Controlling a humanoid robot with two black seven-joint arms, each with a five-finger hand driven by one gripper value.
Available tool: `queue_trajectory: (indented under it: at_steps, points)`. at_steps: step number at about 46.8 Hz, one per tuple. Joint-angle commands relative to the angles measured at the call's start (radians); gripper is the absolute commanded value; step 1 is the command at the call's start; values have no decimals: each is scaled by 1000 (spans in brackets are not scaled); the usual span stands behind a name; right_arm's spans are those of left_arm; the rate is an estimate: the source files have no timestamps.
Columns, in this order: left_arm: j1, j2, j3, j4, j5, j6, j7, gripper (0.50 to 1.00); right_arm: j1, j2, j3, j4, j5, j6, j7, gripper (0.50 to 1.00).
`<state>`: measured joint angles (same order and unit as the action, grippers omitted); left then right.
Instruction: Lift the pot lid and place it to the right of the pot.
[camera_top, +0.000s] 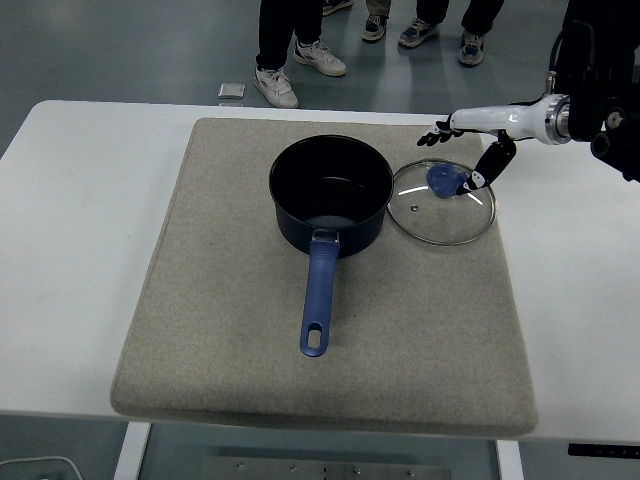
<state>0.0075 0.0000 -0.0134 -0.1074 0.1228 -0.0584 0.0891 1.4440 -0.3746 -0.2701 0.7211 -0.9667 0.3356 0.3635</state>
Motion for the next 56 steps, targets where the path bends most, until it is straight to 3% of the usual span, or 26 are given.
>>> queue_trajectory:
  at_steps: [1,9,20,39,46,56]
  points:
    - [0,0,1,0,0,-1,1,1000,-5,-15,45,0,107,42,2,901]
    - [0,0,0,0,0,0,0,1000,1,-20,68,-5,334,79,0,899]
    - [0,0,0,0,0,0,1,1000,-13,-10,69,-5,667,66,-11,899]
    - [0,0,0,0,0,-1,0,1000,-97,29,72,-61,1091,66,-110,899]
    - [0,0,1,0,0,0,1,1000,-145,62,72,-103,1223,74,-118,899]
    - [0,0,1,0,0,0,0,1000,-197,63,176,-103,1321,76,-176,901]
